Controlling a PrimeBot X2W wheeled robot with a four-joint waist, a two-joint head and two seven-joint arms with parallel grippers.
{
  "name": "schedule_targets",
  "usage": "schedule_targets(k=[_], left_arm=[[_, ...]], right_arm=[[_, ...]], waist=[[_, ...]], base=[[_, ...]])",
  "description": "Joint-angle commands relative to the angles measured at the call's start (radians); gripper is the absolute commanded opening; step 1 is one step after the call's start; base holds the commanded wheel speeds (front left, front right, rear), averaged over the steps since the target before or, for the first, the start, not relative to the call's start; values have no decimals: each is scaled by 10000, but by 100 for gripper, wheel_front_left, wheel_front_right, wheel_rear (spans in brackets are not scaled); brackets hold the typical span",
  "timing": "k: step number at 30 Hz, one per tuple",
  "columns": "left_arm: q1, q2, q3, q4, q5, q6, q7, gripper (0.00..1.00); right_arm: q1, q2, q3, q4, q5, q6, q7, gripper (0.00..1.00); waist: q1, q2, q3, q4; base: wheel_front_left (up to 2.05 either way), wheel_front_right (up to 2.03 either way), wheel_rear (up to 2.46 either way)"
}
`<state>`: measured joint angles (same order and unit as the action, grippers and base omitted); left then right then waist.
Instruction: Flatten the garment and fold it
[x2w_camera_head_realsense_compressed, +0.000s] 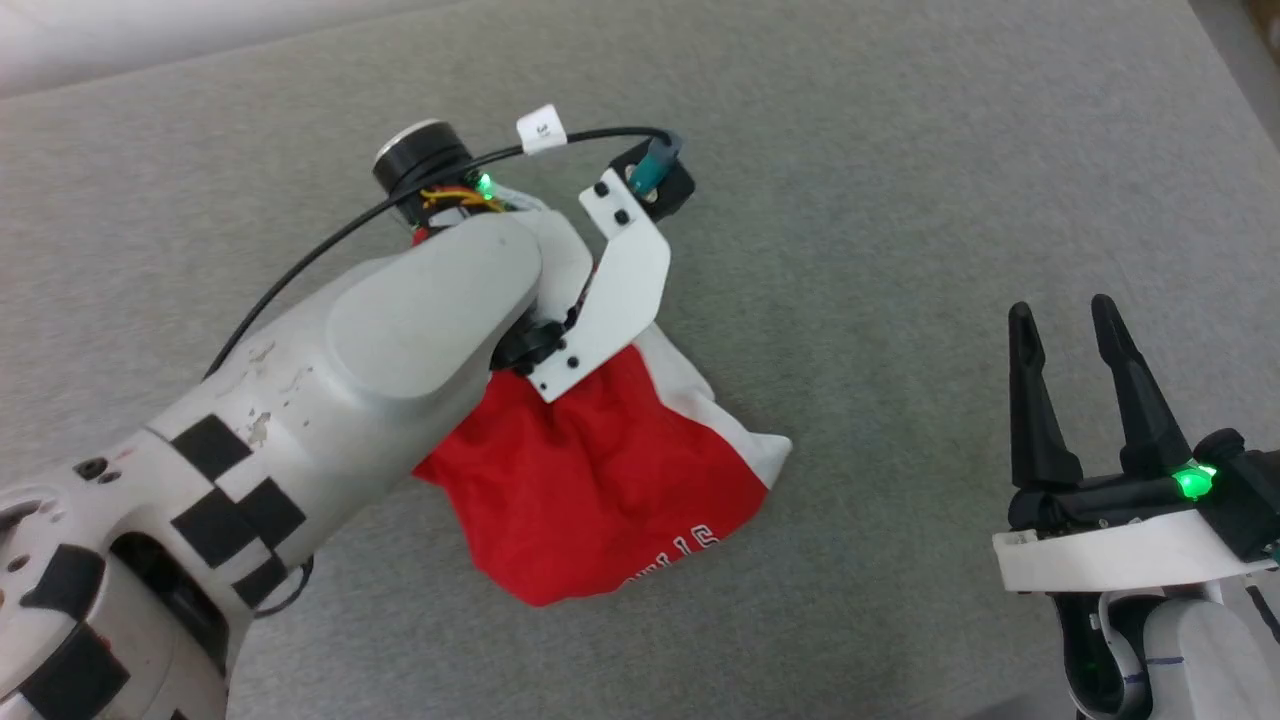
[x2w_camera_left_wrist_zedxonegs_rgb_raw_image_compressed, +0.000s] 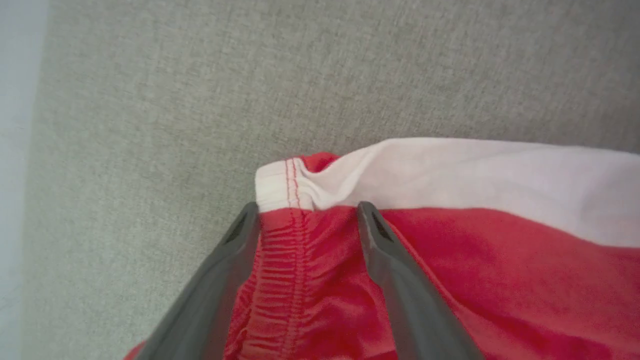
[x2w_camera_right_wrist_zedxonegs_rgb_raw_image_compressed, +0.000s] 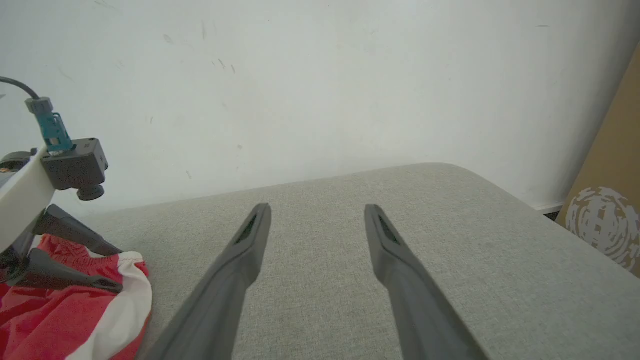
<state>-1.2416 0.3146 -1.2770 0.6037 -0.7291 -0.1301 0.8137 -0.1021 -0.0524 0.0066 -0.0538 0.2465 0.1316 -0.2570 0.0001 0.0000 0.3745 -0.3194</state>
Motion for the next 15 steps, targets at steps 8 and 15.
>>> schedule_targets(k=[8, 15], left_arm=[[740, 674, -31, -923, -34, -5, 997, 63], [-127, 680, -26, -1564, -581, -5, -1802, 0]], right_arm=[[-130, 22, -5, 55, 131, -9, -47, 100], [48, 22, -179, 49, -215, -9, -47, 100]], waist=[[-1, 0, 388, -470], [-1, 0, -254, 409]], base=[[0, 0, 0], [0, 0, 0]])
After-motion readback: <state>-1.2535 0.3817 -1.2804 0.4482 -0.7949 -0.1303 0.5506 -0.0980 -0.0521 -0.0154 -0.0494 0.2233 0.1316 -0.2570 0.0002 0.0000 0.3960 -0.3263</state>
